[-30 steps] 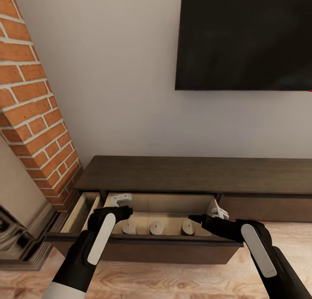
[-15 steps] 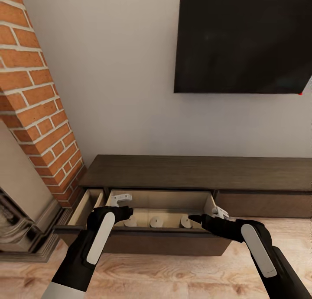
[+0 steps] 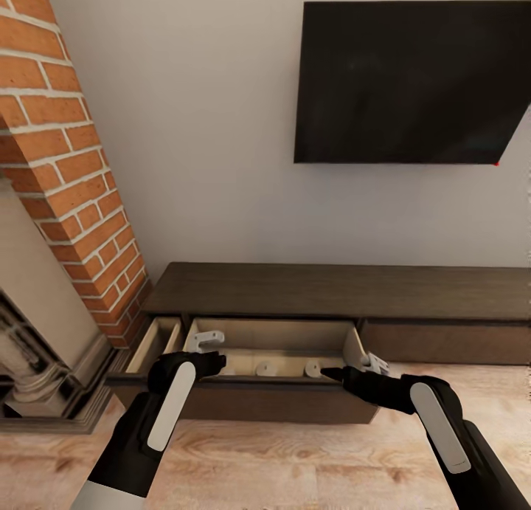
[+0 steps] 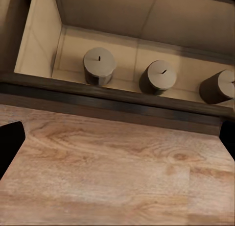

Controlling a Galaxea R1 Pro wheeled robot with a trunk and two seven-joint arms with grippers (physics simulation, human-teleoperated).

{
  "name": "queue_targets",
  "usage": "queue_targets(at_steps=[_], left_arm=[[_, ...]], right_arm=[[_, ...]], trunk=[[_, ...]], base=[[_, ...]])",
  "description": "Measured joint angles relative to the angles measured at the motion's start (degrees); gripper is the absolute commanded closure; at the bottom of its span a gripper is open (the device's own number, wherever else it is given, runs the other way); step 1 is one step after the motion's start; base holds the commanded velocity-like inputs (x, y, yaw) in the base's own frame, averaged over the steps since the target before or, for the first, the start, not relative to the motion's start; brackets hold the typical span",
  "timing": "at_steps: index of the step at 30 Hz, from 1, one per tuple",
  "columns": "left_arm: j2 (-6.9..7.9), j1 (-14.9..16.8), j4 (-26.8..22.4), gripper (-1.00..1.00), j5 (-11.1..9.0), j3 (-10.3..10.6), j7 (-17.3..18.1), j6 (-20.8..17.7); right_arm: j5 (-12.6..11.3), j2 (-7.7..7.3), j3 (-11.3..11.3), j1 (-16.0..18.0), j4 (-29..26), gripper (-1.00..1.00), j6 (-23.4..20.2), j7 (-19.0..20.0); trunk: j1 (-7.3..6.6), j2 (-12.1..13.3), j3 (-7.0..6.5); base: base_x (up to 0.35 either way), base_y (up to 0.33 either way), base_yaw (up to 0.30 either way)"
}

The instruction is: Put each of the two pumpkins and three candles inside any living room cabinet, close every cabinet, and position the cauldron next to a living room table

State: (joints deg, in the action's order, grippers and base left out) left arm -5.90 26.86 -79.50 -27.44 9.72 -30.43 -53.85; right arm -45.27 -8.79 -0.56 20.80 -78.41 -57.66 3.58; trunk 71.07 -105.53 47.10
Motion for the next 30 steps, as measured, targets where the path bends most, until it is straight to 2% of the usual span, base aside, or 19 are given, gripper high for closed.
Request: queue_targets(at_steps=[3, 15, 19, 30], left_arm=[[0.01, 0.0, 0.0, -1.0, 0.0, 0.0, 0.0, 0.0], [0.02, 0.0, 0.09, -1.0, 0.0, 0.0, 0.0, 0.0], [0.02, 0.0, 0.09, -1.0, 0.0, 0.06, 0.0, 0.0], [-0.07, 0.0, 0.37, -1.0, -0.18, 0.27, -0.02, 0.03]], right_arm=[[0.0, 0.0, 0.0, 0.0, 0.09, -1.0, 0.0, 0.0], [0.03, 0.01, 0.0, 0.0, 0.12, -1.0, 0.0, -0.07], [0.06, 0.0, 0.0, 0.0, 0.54, -1.0, 0.0, -0.08], [0.03, 0.09, 0.34, 0.0, 1.29, -1.0, 1.21, -0.09]], trunk=[[-0.66, 1.2, -0.54], [-0.66, 1.22, -0.54], [0.19, -0.37, 0.17], [2.6, -4.79, 2.14]], base=[[-0.282, 0.0, 0.0], [-0.298, 0.0, 0.0], [-0.172, 0.0, 0.0], [-0.016, 0.0, 0.0]])
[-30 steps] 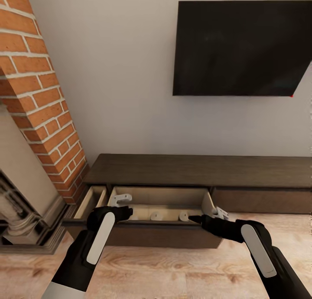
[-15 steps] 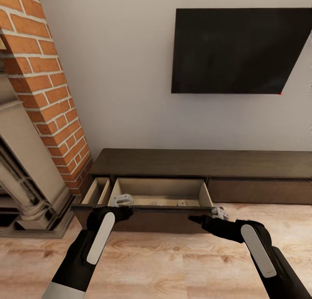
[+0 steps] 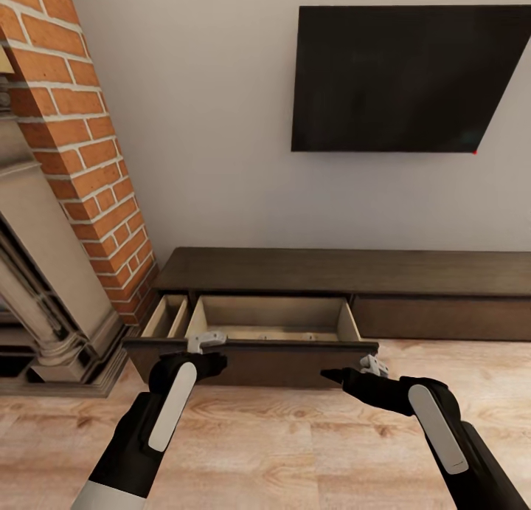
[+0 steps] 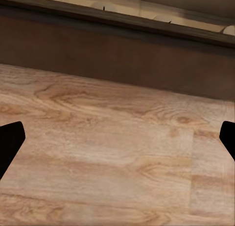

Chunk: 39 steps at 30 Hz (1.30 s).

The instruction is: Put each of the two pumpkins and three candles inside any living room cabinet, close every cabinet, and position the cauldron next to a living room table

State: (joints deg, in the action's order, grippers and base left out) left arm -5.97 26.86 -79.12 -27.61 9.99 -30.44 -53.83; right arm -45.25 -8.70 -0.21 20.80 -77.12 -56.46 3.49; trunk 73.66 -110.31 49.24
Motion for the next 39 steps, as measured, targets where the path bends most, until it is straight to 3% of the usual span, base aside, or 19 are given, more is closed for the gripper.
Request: queue_targets(at_steps=[7, 14, 17, 22, 27, 30, 35, 39], left_arm=[[0.0, 0.0, 0.91, -1.0, 0.08, 0.36, -0.26, 0.19], [-0.08, 0.08, 6.02, -1.0, 0.72, 0.66, -0.42, 0.79], [-0.09, 0.09, 7.08, -1.0, 0.76, 0.68, -0.42, 0.93], [-0.2, 0.3, 9.57, -1.0, 0.92, 0.83, -0.3, 1.72], [-0.27, 0.36, 11.66, -1.0, 0.99, 2.68, -0.26, 4.48], [-0.29, 0.46, 13.48, -1.0, 1.06, 3.16, -0.26, 5.84], [-0.28, 0.52, 14.54, -1.0, 1.12, 4.9, -0.24, 7.84], [-0.28, 0.52, 14.8, -1.0, 1.13, 6.45, -0.25, 9.02]], right_arm=[[0.94, -0.06, 0.24, 0.0, 4.64, -1.0, 1.53, -0.07], [8.96, 0.01, 0.23, 0.0, 8.07, -1.0, 2.96, -0.07], [10.54, 0.03, 0.5, 0.0, 8.09, -1.0, 7.14, -0.03], [12.72, 0.03, 4.47, 0.0, 8.03, -1.0, 11.64, -0.03], [13.28, 0.0, 6.57, 0.0, 8.16, -1.0, 15.4, 0.06], [14.29, 0.01, 7.55, 0.0, 8.31, -1.0, 16.28, 0.01], [19.09, 0.21, 8.34, 0.0, 8.49, -1.0, 16.71, -0.08], [19.99, 0.21, 8.28, 0.0, 9.26, -1.0, 17.72, -0.03]], trunk=[[1.54, -2.81, 1.26], [3.08, -5.61, 2.51], [3.74, -6.82, 3.05], [4.83, -8.82, 3.95], [5.93, -10.83, 4.85], [6.59, -12.03, 5.39], [7.69, -14.04, 6.28], [8.57, -15.64, 7.0]], base=[[0.0, 0.0, 0.0], [0.0, 0.0, 0.0], [0.0, 0.0, 0.0], [0.0, 0.0, 0.0], [0.0, 0.0, 0.0], [0.0, 0.0, 0.0], [0.0, 0.0, 0.0], [0.0, 0.0, 0.0]])
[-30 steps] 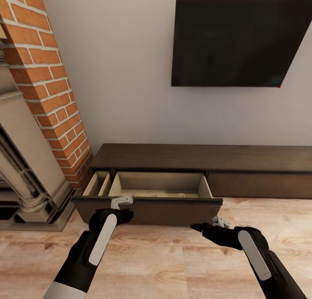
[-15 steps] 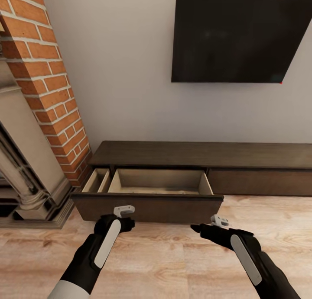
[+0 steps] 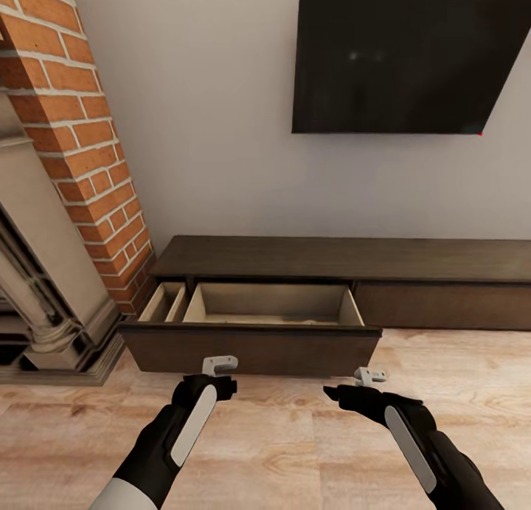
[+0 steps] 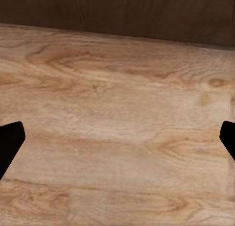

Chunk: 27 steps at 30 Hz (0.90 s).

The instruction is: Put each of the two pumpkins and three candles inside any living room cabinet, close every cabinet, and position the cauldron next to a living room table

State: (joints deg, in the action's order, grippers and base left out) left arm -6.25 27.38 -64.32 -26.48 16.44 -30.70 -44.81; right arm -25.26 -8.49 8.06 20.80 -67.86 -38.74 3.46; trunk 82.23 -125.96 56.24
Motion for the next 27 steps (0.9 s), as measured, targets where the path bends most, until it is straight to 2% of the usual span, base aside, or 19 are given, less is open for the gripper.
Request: queue_targets(at_steps=[5, 12, 22, 27], left_arm=[[0.0, -0.02, 0.09, -1.0, 0.01, 0.45, 0.0, 1.65], [0.0, -0.06, 0.11, -1.0, 0.01, 0.61, -0.02, 2.03], [0.0, -0.08, 0.05, -1.0, -0.03, 0.95, -0.02, 2.31], [0.0, -0.09, 0.05, -1.0, -0.01, 2.22, -0.02, 3.81]], right_arm=[[0.23, 0.0, 0.02, 0.0, 0.79, -1.0, 1.91, 0.07], [0.68, 0.0, 0.16, 0.0, 1.24, -1.0, 8.96, -0.51], [0.79, 0.01, 0.3, 0.01, 1.16, -1.0, 14.68, -1.13], [0.66, 0.08, 0.2, 0.01, 1.63, -1.0, 15.93, -1.49]], trunk=[[1.1, -2.01, 0.9], [2.64, -4.81, 2.15], [4.83, -8.82, 3.95], [5.93, -10.83, 4.85]], base=[[0.0, 0.0, 0.0], [0.0, 0.0, 0.0], [0.0, 0.0, 0.0], [0.0, 0.0, 0.0]])
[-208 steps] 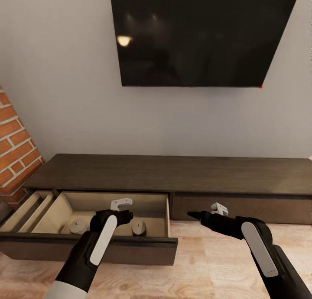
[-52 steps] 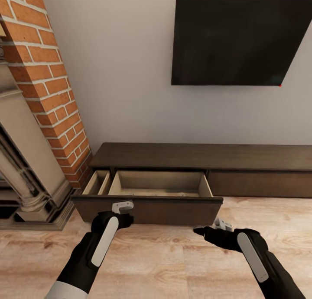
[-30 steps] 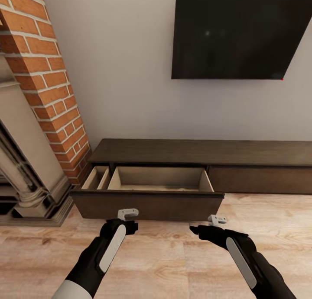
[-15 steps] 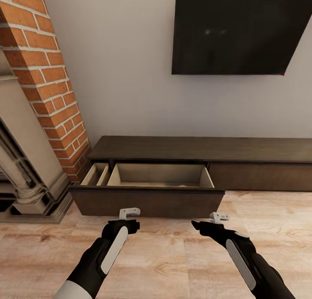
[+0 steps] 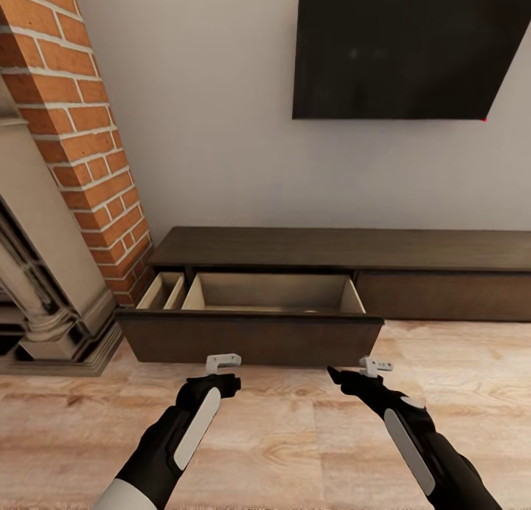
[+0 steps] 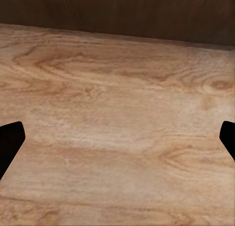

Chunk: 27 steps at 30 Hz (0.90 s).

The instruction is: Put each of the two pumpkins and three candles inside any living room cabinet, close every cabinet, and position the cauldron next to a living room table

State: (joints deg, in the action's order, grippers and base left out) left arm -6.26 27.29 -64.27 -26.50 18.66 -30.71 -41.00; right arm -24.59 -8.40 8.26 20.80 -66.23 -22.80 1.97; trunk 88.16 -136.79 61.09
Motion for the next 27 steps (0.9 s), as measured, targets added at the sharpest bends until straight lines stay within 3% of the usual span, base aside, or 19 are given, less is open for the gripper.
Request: queue_targets(at_steps=[2, 9, 16, 27], left_arm=[[0.0, 0.0, 0.01, -1.0, 0.01, 0.32, 0.0, 0.18], [0.0, 0.0, -0.01, -1.0, 0.02, 0.54, -0.07, 0.3], [0.0, 0.0, -0.01, -1.0, 0.02, 0.56, -0.09, 0.3], [0.01, 0.0, -0.05, -1.0, 0.02, 0.58, -0.09, 0.3]], right_arm=[[0.18, 0.1, 0.16, 0.0, 0.2, -1.0, 0.91, -0.45], [1.07, 2.77, 1.34, 0.0, 0.87, -1.0, 6.11, -3.3], [0.88, 3.14, 1.59, 0.0, 0.67, -1.0, 6.65, -3.43], [0.81, 3.18, 1.61, 0.0, 1.9, -1.0, 6.16, -3.52]], trunk=[[0.44, -0.8, 0.36], [1.98, -3.61, 1.62], [3.52, -6.42, 2.87], [3.81, -6.58, 5.31]], base=[[0.0, 0.0, 0.0], [0.0, 0.0, 0.0], [0.0, 0.0, 0.0], [0.0, 0.0, 0.0]])
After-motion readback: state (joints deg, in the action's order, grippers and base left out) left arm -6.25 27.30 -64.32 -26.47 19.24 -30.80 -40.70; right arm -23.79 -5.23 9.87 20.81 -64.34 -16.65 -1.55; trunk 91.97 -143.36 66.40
